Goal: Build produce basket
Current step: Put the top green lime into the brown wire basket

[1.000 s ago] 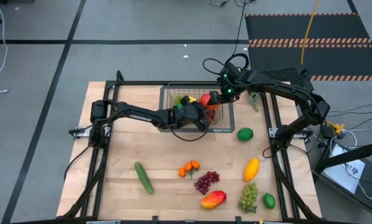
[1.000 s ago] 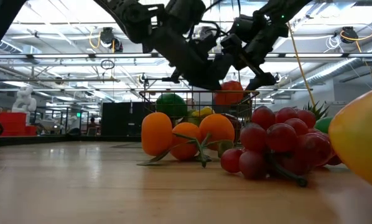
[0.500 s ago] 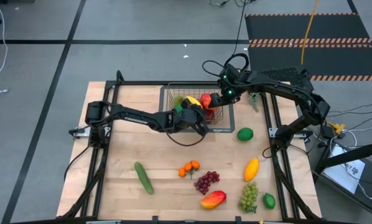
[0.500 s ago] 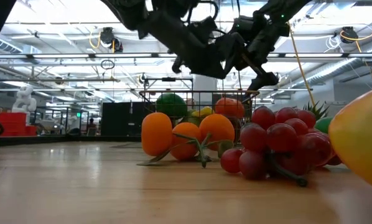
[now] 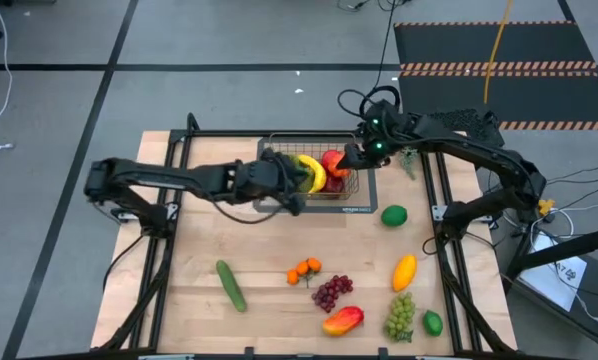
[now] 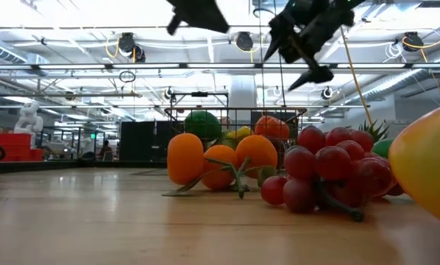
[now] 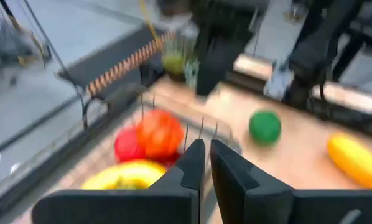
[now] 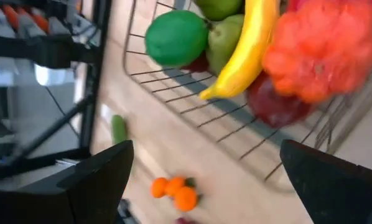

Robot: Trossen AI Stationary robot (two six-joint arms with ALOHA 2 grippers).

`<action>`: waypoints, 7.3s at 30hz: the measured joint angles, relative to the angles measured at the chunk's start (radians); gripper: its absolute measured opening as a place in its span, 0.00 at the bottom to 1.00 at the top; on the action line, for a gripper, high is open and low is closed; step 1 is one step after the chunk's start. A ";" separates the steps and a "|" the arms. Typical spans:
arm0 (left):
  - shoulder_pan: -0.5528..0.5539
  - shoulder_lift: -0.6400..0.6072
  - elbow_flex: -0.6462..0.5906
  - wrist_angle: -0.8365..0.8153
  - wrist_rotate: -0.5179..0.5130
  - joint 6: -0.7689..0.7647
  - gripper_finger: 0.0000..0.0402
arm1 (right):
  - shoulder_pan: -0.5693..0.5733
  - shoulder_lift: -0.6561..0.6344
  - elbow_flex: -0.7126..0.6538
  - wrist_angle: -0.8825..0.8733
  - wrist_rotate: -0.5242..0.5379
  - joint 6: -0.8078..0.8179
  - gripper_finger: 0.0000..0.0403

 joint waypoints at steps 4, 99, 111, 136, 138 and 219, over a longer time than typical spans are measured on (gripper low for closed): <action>0.000 -0.080 0.000 -0.180 0.070 -0.048 0.07 | 0.071 -0.088 0.000 -0.031 0.059 0.137 0.99; -0.160 -0.116 -0.001 -0.499 -0.027 -0.484 0.07 | 0.406 -0.145 -0.476 -0.255 0.567 -0.970 0.94; -0.160 -0.116 -0.001 -0.499 -0.020 -0.449 0.09 | 0.407 -0.081 -0.477 -0.242 0.516 -1.045 0.94; -0.159 -0.115 -0.001 -0.500 -0.020 -0.438 0.29 | 0.407 0.020 -0.478 -0.238 0.513 -1.007 0.80; -0.159 -0.115 -0.001 -0.500 -0.015 -0.436 0.29 | 0.407 0.020 -0.477 -0.247 0.496 -0.980 0.77; -0.239 -0.163 -0.002 -0.610 0.266 -0.522 0.29 | 0.654 -0.137 -0.345 1.506 0.686 -0.312 0.77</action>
